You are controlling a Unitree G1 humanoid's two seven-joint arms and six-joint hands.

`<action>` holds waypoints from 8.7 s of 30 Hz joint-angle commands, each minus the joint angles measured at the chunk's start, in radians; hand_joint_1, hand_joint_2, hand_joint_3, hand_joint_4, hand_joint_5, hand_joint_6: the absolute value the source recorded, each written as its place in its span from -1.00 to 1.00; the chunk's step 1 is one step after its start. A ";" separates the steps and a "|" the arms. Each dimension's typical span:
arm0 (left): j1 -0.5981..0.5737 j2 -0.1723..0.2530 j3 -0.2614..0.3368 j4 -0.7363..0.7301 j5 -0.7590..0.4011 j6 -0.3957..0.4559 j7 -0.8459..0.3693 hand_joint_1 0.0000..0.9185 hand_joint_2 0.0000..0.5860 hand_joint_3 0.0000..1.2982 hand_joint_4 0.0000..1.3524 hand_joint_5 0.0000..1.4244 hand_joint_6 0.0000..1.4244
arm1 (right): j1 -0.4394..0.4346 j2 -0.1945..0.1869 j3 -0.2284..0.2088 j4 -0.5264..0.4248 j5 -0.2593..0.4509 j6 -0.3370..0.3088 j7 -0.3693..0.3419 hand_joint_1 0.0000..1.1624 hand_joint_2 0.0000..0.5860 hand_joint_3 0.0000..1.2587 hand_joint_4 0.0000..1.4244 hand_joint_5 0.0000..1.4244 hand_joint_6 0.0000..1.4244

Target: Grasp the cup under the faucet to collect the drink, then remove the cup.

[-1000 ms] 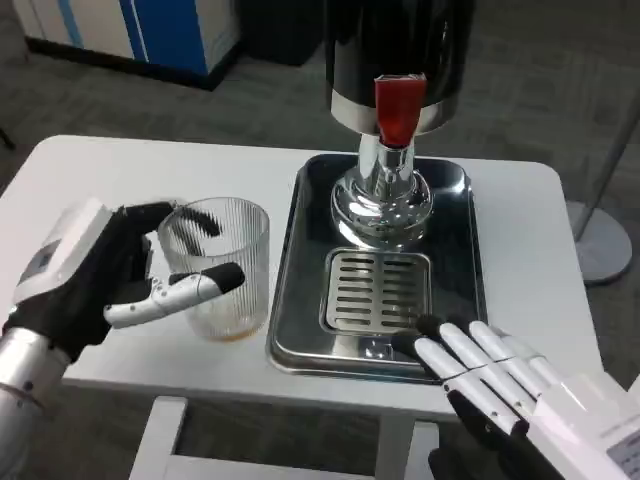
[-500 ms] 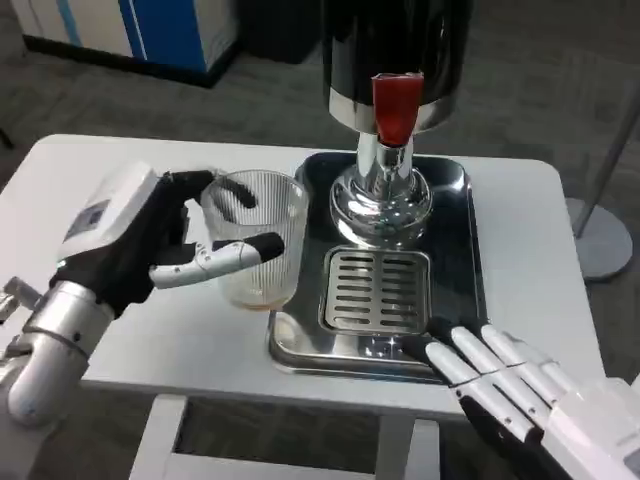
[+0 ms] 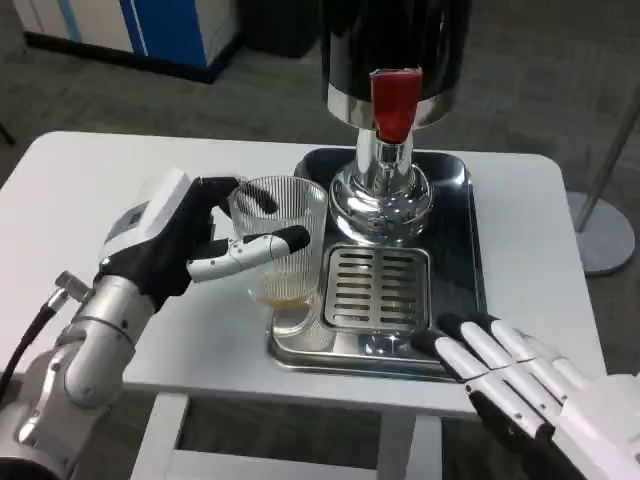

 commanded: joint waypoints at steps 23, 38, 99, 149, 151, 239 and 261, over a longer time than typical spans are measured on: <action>-0.053 -0.073 -0.021 0.006 -0.044 0.079 0.017 -0.23 -0.39 0.55 0.76 0.97 1.00 | -0.065 -0.010 0.020 0.019 0.011 0.023 0.011 -1.00 0.84 -0.91 -1.00 -1.00 -0.91; -0.024 -0.063 -0.094 0.043 -0.025 -0.026 -0.002 -0.24 -0.41 0.57 0.78 0.94 1.00 | -0.069 -0.003 0.031 0.034 0.012 0.035 0.002 -1.00 0.84 -0.91 -1.00 -1.00 -0.91; -0.045 -0.056 -0.256 -0.024 0.161 0.118 0.155 -0.64 -0.46 -0.58 -0.43 -0.06 0.81 | -0.006 0.006 -0.073 0.017 0.107 0.009 0.006 -1.00 0.83 -0.86 -1.00 -1.00 -0.87; 0.107 0.204 0.272 -0.536 -0.928 0.194 -0.660 -1.00 -0.51 -0.62 -0.64 -0.56 -0.20 | -0.074 0.055 -0.014 0.044 0.100 0.033 -0.003 -1.00 0.83 -0.84 -1.00 -1.00 -0.85; 0.082 0.194 0.278 -0.553 -0.998 0.303 -0.714 -1.00 -0.50 -0.65 -0.68 -0.59 -0.29 | -0.077 0.057 -0.008 0.043 0.098 0.038 -0.003 -1.00 0.83 -0.84 -1.00 -1.00 -0.85; -0.076 0.111 0.002 -0.235 -0.509 -0.026 -0.916 -1.00 -0.44 -0.65 -0.79 -0.77 -0.40 | -0.093 0.071 0.013 0.058 0.271 0.089 0.022 -1.00 0.80 -0.83 -1.00 -1.00 -0.82; -0.065 0.065 0.086 -0.209 -0.580 -0.134 -0.799 -1.00 -0.39 -0.80 -0.95 -0.83 -0.43 | -0.112 0.065 0.033 0.084 0.295 0.094 0.028 -1.00 0.79 -0.83 -1.00 -1.00 -0.82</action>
